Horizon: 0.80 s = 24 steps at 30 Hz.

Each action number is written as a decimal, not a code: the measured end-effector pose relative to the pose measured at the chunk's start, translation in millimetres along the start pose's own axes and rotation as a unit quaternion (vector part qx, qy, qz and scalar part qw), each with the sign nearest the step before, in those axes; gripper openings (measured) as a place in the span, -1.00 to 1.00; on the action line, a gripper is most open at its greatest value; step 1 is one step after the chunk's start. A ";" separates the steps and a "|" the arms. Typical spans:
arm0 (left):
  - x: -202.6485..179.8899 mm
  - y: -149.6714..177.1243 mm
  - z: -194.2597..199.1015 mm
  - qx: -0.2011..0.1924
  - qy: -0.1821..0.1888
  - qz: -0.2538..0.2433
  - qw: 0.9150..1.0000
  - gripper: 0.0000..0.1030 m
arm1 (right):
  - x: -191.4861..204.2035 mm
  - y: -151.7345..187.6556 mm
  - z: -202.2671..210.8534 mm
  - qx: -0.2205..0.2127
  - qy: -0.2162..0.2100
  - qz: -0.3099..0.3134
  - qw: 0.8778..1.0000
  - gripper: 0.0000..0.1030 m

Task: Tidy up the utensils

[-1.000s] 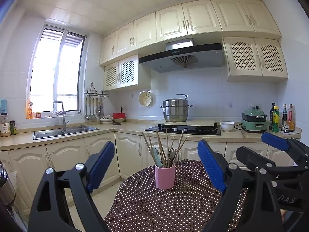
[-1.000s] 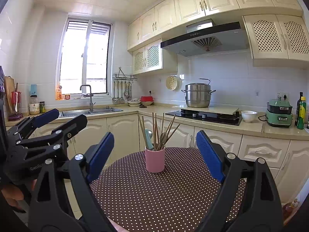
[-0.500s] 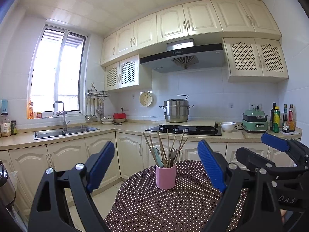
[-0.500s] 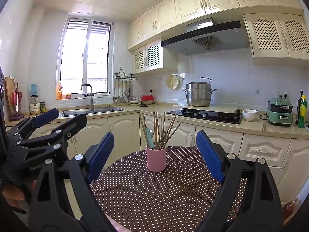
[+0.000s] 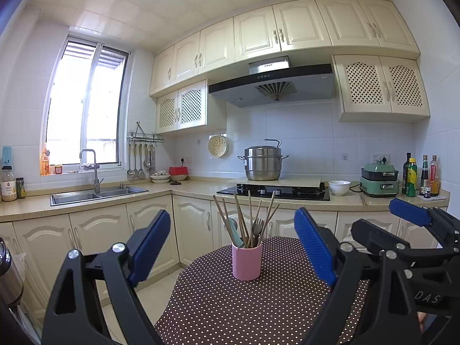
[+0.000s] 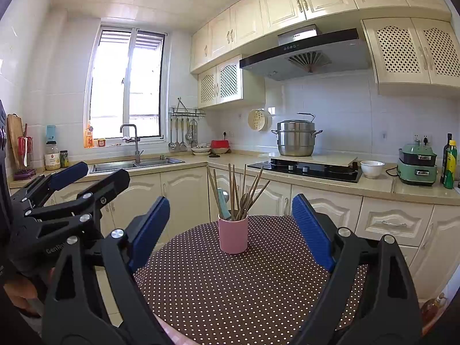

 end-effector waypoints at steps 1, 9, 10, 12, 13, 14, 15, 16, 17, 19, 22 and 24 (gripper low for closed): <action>0.0 0.0 0.0 0.000 0.000 0.000 1.000 0.67 | 0.9 1.0 0.1 0.000 0.000 0.000 1.000 0.67; 0.6 0.5 -0.5 0.000 -0.002 -0.001 1.000 0.67 | 1.3 0.6 -0.4 0.000 0.000 0.000 1.000 0.67; 0.5 0.6 -0.5 0.000 -0.002 -0.001 1.000 0.67 | 0.9 0.4 -0.6 0.000 0.000 0.000 1.000 0.67; 0.3 0.5 -0.6 0.000 -0.002 -0.001 1.000 0.67 | 0.6 0.3 -0.8 0.001 0.000 0.000 1.000 0.67; 0.5 0.5 -0.5 0.000 -0.002 -0.001 1.000 0.67 | 0.7 0.3 -0.7 0.001 0.000 0.000 1.000 0.67; 0.5 0.5 -0.4 -0.001 -0.002 -0.001 1.000 0.67 | 0.8 0.3 -0.5 0.000 0.000 0.000 1.000 0.67; 0.7 0.4 -0.5 -0.001 -0.002 -0.001 1.000 0.67 | 1.0 0.2 -0.5 0.000 0.000 0.000 1.000 0.67; 0.7 0.6 -0.8 0.000 -0.002 -0.001 1.000 0.67 | 0.8 0.3 -0.8 0.000 0.000 0.000 1.000 0.67; 0.7 0.8 -0.8 0.001 -0.002 -0.001 1.000 0.67 | 0.7 0.4 -0.8 0.001 0.000 0.000 1.000 0.67; 1.0 0.9 -0.9 0.001 -0.002 -0.001 1.000 0.67 | 0.5 0.1 -0.8 0.001 0.000 0.000 1.000 0.67; 1.4 1.0 -1.6 0.001 -0.003 -0.001 1.000 0.67 | 0.9 0.5 -0.6 0.001 0.000 -0.001 1.000 0.67; 1.5 0.9 -1.8 0.001 -0.003 -0.001 1.000 0.67 | 1.2 1.4 -0.7 0.001 0.000 -0.001 1.000 0.67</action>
Point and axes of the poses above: each gripper's, at about its wrist camera, not at the fingertips, and z roughly against the way its jaws point, x to its left, y to its underside, the point moved 10 cm from there along -z, roughly the way its jaws point, and after that the axes turned 4 degrees about -z, right-handed, at the moved point
